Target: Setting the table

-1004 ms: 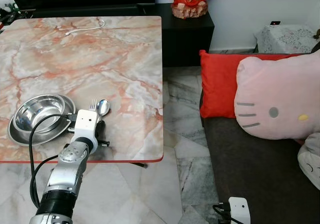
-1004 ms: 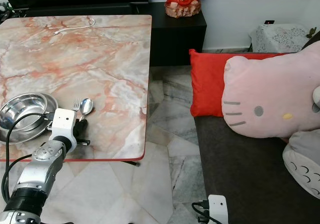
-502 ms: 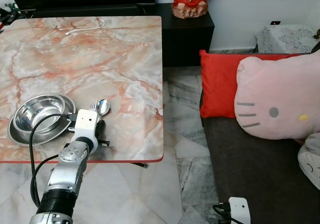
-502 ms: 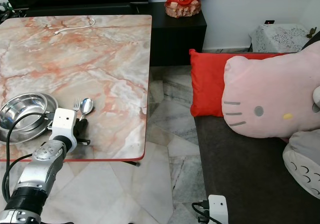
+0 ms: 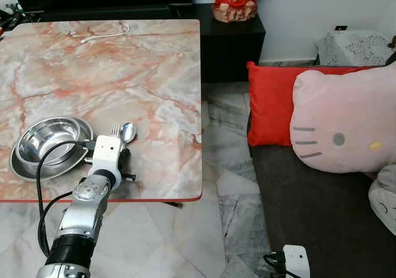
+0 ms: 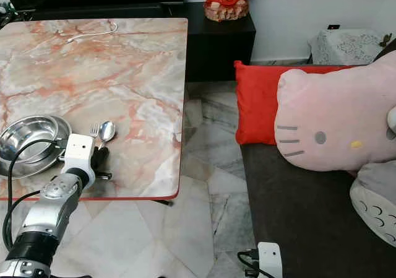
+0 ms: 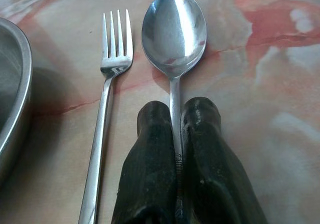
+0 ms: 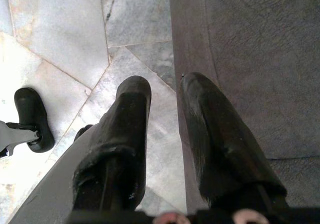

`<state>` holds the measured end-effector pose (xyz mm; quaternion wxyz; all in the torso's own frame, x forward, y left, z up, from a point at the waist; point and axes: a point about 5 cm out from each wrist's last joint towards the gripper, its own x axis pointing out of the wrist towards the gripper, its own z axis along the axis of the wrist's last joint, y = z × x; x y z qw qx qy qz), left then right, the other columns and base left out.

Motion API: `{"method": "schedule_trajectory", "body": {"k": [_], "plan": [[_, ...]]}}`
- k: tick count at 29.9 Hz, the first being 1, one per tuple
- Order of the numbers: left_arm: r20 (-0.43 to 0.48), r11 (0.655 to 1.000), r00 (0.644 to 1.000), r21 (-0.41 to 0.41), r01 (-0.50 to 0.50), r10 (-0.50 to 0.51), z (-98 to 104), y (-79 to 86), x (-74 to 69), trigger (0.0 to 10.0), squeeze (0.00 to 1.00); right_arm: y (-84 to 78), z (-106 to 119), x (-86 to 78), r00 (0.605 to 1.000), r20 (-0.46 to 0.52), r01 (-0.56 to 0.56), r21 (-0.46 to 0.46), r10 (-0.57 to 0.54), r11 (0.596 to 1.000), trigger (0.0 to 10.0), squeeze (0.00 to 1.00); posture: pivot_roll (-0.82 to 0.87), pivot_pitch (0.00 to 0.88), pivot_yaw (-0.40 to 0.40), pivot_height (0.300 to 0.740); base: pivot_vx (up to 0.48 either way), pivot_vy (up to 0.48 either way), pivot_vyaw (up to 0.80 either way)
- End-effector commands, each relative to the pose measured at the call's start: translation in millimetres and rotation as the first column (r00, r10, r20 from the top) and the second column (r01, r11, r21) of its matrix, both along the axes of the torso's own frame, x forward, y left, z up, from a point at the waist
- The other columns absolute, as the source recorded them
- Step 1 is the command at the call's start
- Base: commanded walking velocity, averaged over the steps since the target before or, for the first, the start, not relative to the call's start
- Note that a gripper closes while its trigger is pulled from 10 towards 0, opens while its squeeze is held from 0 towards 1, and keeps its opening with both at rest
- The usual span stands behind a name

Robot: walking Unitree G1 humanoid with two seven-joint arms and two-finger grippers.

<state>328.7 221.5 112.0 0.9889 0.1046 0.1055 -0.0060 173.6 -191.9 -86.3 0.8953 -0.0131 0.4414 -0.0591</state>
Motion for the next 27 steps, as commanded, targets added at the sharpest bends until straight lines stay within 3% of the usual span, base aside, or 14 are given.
{"method": "schedule_trajectory", "body": {"k": [1,3,4,8,11,14,15,16,17,20,21,23,24,27], "plan": [[0.004,1.0,1.0,0.024,0.001,-0.001,1.4,1.5,1.1,10.0,0.39,-0.3,-3.5,-7.6,1.0,-0.027,-0.001,-0.004,0.001,1.0,10.0,0.0,-0.04,0.14,0.015,0.74,0.0,0.0,0.0],[0.005,1.0,1.0,0.024,-0.001,0.001,1.6,1.6,1.0,10.0,0.39,-0.4,-3.5,-7.6,1.0,-0.027,0.0,-0.005,0.0,1.0,10.0,0.0,-0.05,0.14,0.016,0.74,0.0,0.0,0.0],[0.006,1.0,1.0,0.025,-0.001,0.001,1.7,1.6,1.1,10.0,0.46,-0.4,-3.5,-7.6,1.0,-0.027,-0.001,-0.005,0.001,1.0,10.0,0.0,-0.04,0.14,0.016,0.74,0.0,0.0,0.0],[0.007,1.0,1.0,0.03,-0.005,0.005,1.9,1.9,1.1,10.0,0.43,-0.3,-3.5,-7.6,1.0,-0.027,-0.001,-0.005,0.001,1.0,10.0,0.0,-0.04,0.14,0.016,0.74,0.0,0.0,0.0],[0.008,0.999,1.0,0.035,-0.009,0.009,2.2,1.9,1.2,10.0,0.0,-0.5,-3.5,-7.6,1.0,-0.027,0.0,-0.005,0.0,1.0,10.0,0.0,-0.04,0.142,0.015,0.74,0.0,0.0,0.0],[0.008,0.999,1.0,0.039,-0.009,0.009,2.3,1.8,1.2,10.0,0.0,-0.4,-3.5,-7.6,1.0,-0.027,-0.002,-0.005,0.001,1.0,10.0,0.0,-0.04,0.141,0.014,0.74,0.0,0.0,0.0],[0.006,0.999,1.0,0.037,-0.007,0.006,2.0,1.5,1.2,10.0,0.19,-0.4,-3.5,-7.6,1.0,-0.027,-0.001,-0.005,0.001,1.0,10.0,0.0,-0.04,0.141,0.014,0.74,0.0,0.0,0.0],[0.006,0.999,1.0,0.037,-0.007,0.006,2.0,1.5,1.2,10.0,0.19,-0.4,-3.5,-7.6,1.0,-0.027,-0.001,-0.005,0.001,1.0,10.0,0.0,-0.04,0.141,0.014,0.74,0.0,0.0,0.0],[0.004,0.999,1.0,0.036,-0.004,0.004,1.8,1.3,1.3,10.0,1.0,-0.3,-3.5,-7.6,1.0,-0.027,-0.002,-0.005,0.002,1.0,10.0,0.0,-0.05,0.14,0.015,0.74,0.0,0.0,0.0],[0.005,0.999,1.0,0.036,-0.004,0.004,1.8,1.2,1.3,10.0,1.0,-0.2,-3.5,-7.6,1.0,-0.026,-0.001,-0.005,0.001,1.0,10.0,0.0,-0.04,0.14,0.015,0.74,0.0,0.0,0.0],[0.005,0.999,1.0,0.039,-0.005,0.005,2.0,1.4,1.5,10.0,0.56,-0.1,-3.5,-7.5,1.0,-0.026,0.0,-0.005,0.0,1.0,10.0,0.0,-0.05,0.141,0.015,0.74,0.0,0.0,0.0],[0.005,0.999,1.0,0.041,-0.006,0.005,2.1,1.4,1.5,10.0,0.56,-0.1,-3.5,-7.5,1.0,-0.026,0.0,-0.005,0.0,1.0,10.0,0.0,-0.04,0.14,0.015,0.74,0.0,0.0,0.0],[0.006,0.999,1.0,0.044,-0.006,0.006,2.2,1.4,1.6,10.0,0.0,-0.2,-3.5,-7.6,1.0,-0.026,0.0,-0.005,0.0,1.0,10.0,0.0,-0.04,0.14,0.015,0.74,0.0,0.0,0.0],[0.006,0.999,1.0,0.046,-0.007,0.007,2.2,1.3,1.7,10.0,0.0,-0.2,-3.5,-7.6,1.0,-0.027,-0.001,-0.005,0.001,1.0,10.0,0.0,-0.04,0.14,0.015,0.74,0.0,0.0,0.0]]}}
